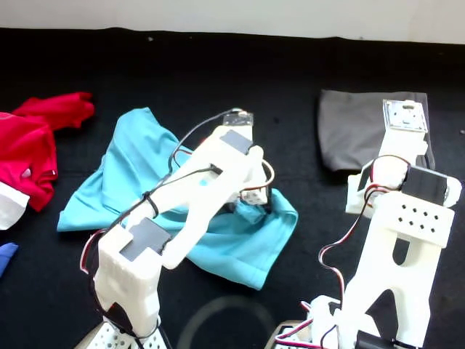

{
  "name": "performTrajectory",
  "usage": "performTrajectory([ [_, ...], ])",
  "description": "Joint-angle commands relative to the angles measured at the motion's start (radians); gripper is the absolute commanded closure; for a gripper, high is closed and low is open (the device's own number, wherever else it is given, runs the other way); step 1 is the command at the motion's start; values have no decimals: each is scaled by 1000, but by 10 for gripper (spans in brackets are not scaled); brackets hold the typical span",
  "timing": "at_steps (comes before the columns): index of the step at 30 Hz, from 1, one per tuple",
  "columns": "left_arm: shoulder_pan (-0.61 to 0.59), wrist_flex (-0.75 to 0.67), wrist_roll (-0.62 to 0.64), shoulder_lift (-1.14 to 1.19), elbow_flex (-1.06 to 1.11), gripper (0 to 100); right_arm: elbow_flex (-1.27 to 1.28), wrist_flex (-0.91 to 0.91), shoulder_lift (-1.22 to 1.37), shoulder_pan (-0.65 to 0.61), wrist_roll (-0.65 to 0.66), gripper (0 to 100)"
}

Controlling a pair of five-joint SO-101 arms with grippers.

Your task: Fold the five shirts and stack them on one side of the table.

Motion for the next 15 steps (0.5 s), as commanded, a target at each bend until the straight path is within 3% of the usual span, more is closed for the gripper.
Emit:
performTrajectory([
  [1,-13,41,3,-16,-36,716,-41,-1,-36,12,12,779],
  [7,-58,129,3,-38,-79,716,-41,-1,-36,12,12,779],
  [15,-77,100,3,10,-53,716,-41,-1,-36,12,12,779],
])
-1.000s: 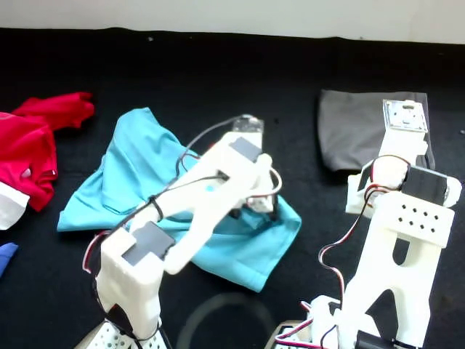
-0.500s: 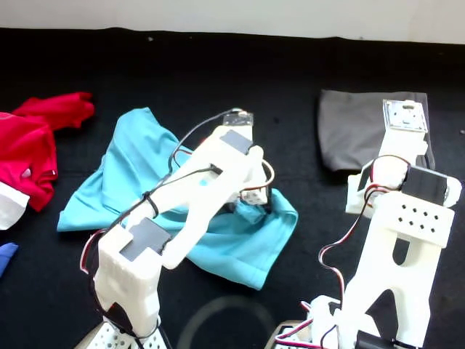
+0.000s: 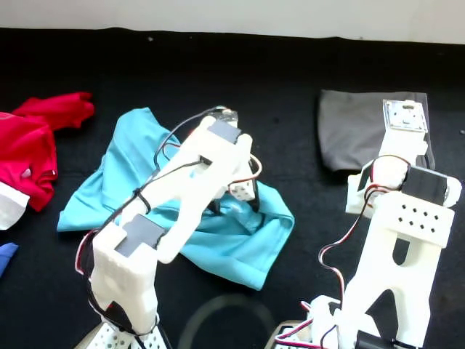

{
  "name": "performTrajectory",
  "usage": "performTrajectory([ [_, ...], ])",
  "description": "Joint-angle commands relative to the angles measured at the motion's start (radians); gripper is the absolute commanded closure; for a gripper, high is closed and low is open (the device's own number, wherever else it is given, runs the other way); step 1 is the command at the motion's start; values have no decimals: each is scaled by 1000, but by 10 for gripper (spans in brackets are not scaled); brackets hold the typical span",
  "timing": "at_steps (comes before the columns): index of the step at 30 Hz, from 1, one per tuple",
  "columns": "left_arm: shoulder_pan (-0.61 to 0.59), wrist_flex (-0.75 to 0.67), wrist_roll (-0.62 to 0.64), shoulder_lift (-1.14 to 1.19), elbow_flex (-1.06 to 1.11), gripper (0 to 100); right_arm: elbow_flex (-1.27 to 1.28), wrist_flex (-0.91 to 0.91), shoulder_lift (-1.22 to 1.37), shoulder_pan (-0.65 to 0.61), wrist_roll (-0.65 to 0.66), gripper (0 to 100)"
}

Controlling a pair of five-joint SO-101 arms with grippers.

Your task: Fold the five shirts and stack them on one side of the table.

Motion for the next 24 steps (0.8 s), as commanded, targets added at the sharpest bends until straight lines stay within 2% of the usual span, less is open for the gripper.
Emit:
performTrajectory([
  [1,-13,8,3,-4,-10,716,-41,-1,-36,12,12,779],
  [6,-16,106,2,-65,-74,716,-41,-1,-36,12,12,779],
  [18,-35,170,2,-91,-94,716,-41,-1,-36,12,12,779],
  [21,-42,166,8,-90,-62,716,-41,-1,-36,12,12,779],
  [24,-47,84,8,-90,4,716,-41,-1,-36,12,12,779],
])
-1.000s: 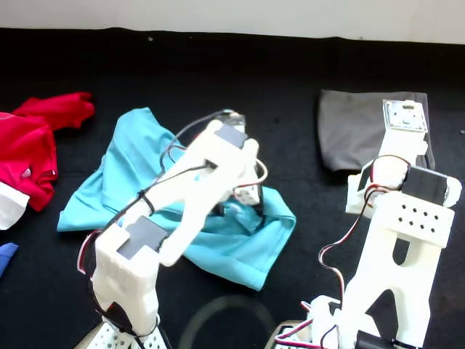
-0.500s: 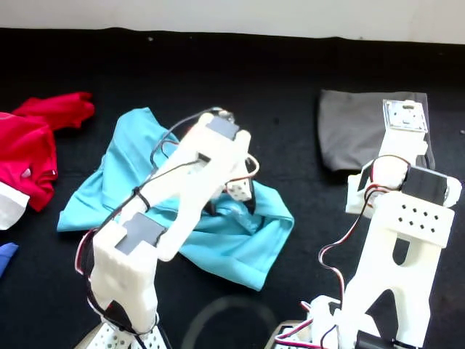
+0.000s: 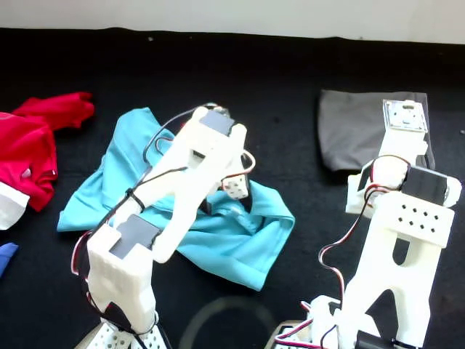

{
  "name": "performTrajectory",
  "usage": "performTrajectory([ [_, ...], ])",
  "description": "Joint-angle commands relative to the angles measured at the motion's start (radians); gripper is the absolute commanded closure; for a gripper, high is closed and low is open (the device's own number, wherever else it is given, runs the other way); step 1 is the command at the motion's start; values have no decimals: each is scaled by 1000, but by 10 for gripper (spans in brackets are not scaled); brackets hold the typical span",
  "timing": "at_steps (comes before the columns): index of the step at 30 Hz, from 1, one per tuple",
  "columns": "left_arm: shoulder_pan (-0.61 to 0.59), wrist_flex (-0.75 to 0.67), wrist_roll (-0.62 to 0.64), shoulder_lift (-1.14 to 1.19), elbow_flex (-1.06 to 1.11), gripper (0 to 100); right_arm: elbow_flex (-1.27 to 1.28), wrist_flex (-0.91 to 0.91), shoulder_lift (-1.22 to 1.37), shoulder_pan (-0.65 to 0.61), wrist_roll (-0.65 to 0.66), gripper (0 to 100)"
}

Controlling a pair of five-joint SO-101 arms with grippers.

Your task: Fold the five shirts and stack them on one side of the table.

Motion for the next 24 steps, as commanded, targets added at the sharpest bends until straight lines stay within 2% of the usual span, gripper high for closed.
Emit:
performTrajectory([
  [1,-13,-95,8,-53,53,716,-41,-1,-36,12,12,779],
  [10,21,-330,9,-51,151,716,-41,-1,-36,12,12,779],
  [19,113,-347,9,-21,133,716,-39,-1,-36,12,11,779],
  [24,108,-345,11,59,131,732,-39,-1,-35,12,11,779],
])
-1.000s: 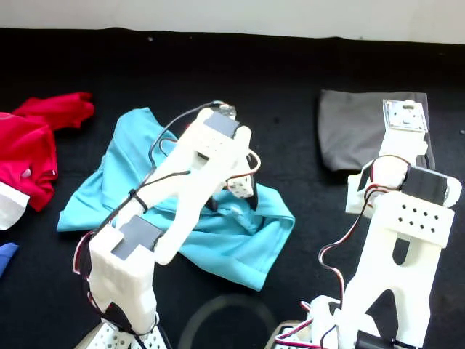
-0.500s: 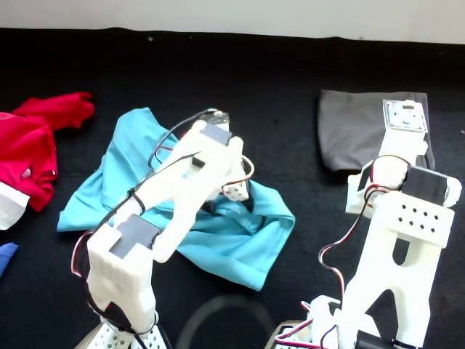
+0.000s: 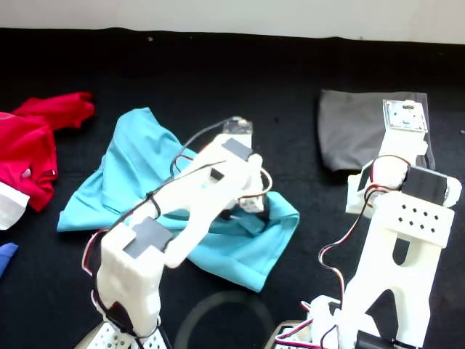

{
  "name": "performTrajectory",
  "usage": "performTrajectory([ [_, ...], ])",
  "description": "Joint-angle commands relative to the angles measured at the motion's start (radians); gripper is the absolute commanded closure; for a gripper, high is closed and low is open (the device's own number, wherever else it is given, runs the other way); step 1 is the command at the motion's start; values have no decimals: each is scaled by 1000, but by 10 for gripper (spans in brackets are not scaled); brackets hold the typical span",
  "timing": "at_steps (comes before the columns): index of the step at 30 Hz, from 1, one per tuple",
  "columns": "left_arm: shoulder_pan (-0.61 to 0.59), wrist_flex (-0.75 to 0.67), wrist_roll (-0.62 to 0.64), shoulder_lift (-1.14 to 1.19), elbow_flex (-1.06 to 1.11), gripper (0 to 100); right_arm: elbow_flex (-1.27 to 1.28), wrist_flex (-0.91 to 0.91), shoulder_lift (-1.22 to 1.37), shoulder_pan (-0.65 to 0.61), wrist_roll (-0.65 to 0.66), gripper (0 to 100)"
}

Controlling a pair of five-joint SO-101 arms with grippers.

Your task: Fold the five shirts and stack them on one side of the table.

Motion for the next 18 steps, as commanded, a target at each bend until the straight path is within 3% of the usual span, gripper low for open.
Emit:
performTrajectory([
  [1,-4,-5,11,10,-21,758,-36,-1,-35,12,11,779],
  [6,-33,38,5,-33,-105,963,-33,-1,-35,12,11,779],
  [18,-38,417,2,-114,-381,941,-39,-1,-35,12,9,779],
])
